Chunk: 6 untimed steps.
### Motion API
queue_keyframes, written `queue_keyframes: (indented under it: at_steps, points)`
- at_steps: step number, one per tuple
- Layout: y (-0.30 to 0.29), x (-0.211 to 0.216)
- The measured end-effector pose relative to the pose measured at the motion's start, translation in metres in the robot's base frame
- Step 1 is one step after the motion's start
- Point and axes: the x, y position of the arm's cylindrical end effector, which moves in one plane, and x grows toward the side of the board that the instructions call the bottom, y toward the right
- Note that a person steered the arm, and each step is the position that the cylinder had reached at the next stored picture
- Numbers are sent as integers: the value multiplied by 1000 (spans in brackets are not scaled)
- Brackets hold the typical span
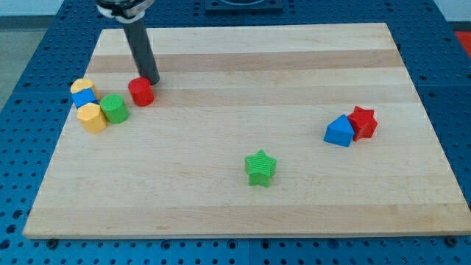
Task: Push the green star slightly down
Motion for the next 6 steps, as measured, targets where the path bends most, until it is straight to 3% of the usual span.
queue_keyframes:
  at_steps: [2,3,4,5,6]
  points:
    - [-10,13]
    - [36,8]
    - [141,5]
    - [185,62]
    - [187,142]
